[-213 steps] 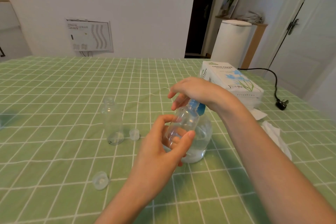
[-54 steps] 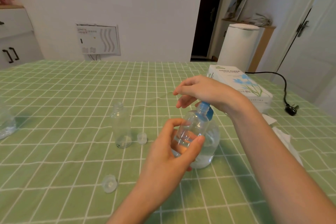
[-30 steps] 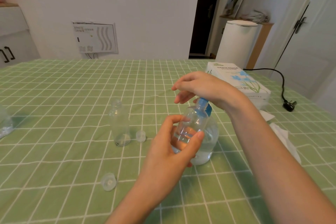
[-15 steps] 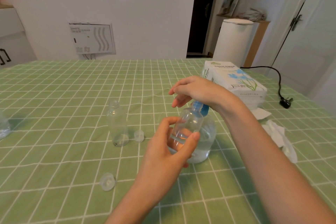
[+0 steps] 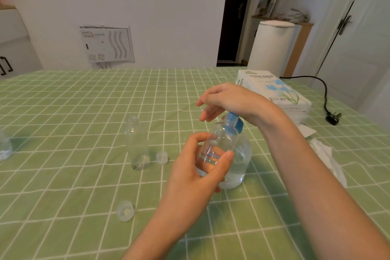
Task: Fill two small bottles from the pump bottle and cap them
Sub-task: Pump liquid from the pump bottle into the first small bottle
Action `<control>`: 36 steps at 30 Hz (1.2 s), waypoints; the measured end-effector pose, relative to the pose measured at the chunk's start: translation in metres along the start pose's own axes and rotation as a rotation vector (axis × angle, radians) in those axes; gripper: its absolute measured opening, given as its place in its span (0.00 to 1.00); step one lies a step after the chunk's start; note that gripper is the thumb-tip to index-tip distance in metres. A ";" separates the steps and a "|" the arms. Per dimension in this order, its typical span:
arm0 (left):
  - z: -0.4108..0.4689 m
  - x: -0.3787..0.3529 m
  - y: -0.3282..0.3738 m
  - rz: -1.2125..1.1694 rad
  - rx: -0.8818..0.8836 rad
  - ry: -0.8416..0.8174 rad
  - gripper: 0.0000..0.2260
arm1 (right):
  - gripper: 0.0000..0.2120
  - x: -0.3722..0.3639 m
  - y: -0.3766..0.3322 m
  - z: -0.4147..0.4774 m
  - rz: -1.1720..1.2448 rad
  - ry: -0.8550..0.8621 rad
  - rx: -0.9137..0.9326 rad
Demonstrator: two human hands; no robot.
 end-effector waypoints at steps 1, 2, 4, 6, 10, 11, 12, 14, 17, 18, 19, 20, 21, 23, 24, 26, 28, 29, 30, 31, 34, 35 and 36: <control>0.000 0.000 0.000 0.003 0.002 -0.001 0.16 | 0.12 0.000 0.000 0.000 0.000 0.000 0.000; 0.000 0.000 -0.001 0.006 0.005 -0.001 0.16 | 0.12 -0.001 0.001 0.000 -0.001 -0.001 -0.001; -0.001 0.001 -0.002 0.012 0.010 -0.001 0.16 | 0.11 -0.003 0.004 0.000 0.000 -0.010 -0.006; -0.002 0.001 -0.004 0.011 0.012 -0.001 0.16 | 0.11 -0.006 0.006 0.000 -0.001 -0.020 -0.015; -0.001 0.000 -0.005 0.006 0.021 -0.001 0.16 | 0.11 -0.006 0.006 0.000 -0.035 -0.020 -0.025; -0.001 0.000 -0.004 0.006 0.023 -0.001 0.16 | 0.11 -0.004 0.006 0.000 -0.047 -0.018 -0.031; -0.001 0.000 -0.004 0.006 0.023 -0.002 0.16 | 0.11 -0.002 0.005 0.000 -0.060 -0.015 -0.036; -0.001 0.001 -0.001 0.007 0.012 -0.001 0.16 | 0.11 0.003 0.004 0.000 -0.092 -0.003 -0.043; 0.000 0.000 0.000 0.016 -0.007 -0.004 0.17 | 0.12 0.005 0.003 0.001 -0.112 -0.006 -0.056; 0.000 0.000 0.001 0.017 -0.010 -0.005 0.16 | 0.12 0.004 0.003 0.001 -0.105 -0.012 -0.054; 0.000 0.000 0.001 0.014 -0.013 -0.006 0.16 | 0.12 0.003 0.003 0.001 -0.098 -0.013 -0.051; 0.000 0.000 0.001 0.010 -0.015 -0.007 0.16 | 0.12 0.002 0.003 0.001 -0.094 -0.011 -0.048; 0.000 0.000 0.000 0.008 -0.015 -0.008 0.16 | 0.12 0.002 0.003 0.000 -0.092 -0.008 -0.045; -0.001 0.000 0.000 0.006 -0.015 -0.013 0.16 | 0.11 0.001 0.003 0.001 -0.080 -0.002 -0.043; -0.001 0.000 0.000 0.008 -0.015 -0.015 0.16 | 0.11 0.001 0.003 0.001 -0.074 -0.003 -0.040; -0.001 0.001 0.000 0.014 -0.009 -0.016 0.15 | 0.10 0.000 0.004 0.002 -0.067 -0.004 -0.037; -0.001 0.002 -0.001 0.013 -0.002 -0.014 0.15 | 0.10 -0.003 0.006 0.003 -0.062 -0.008 -0.038; -0.001 0.002 -0.002 0.016 0.000 -0.014 0.15 | 0.09 -0.004 0.007 0.003 -0.057 -0.013 -0.040; -0.001 0.002 -0.003 0.020 0.001 -0.015 0.15 | 0.09 -0.006 0.009 0.003 -0.051 -0.018 -0.043; -0.001 0.002 -0.004 0.024 0.000 -0.014 0.15 | 0.10 -0.007 0.010 0.003 -0.047 -0.020 -0.043; -0.001 0.002 -0.006 0.023 0.000 -0.010 0.15 | 0.10 -0.006 0.011 0.003 -0.041 -0.015 -0.047; -0.001 0.002 -0.006 0.017 0.001 -0.009 0.15 | 0.10 -0.006 0.011 0.003 -0.034 -0.013 -0.051; 0.000 0.002 -0.006 0.010 0.002 -0.007 0.14 | 0.10 -0.005 0.012 0.003 -0.030 -0.010 -0.055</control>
Point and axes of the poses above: each hand's wrist, its own z-axis towards the middle knuckle, its own x-axis out of the back of the hand, y = z × x, the point moved 7 cm from there along z, towards the middle knuckle, and after that the axes turned 9 degrees about -z, right-handed, at the moved point
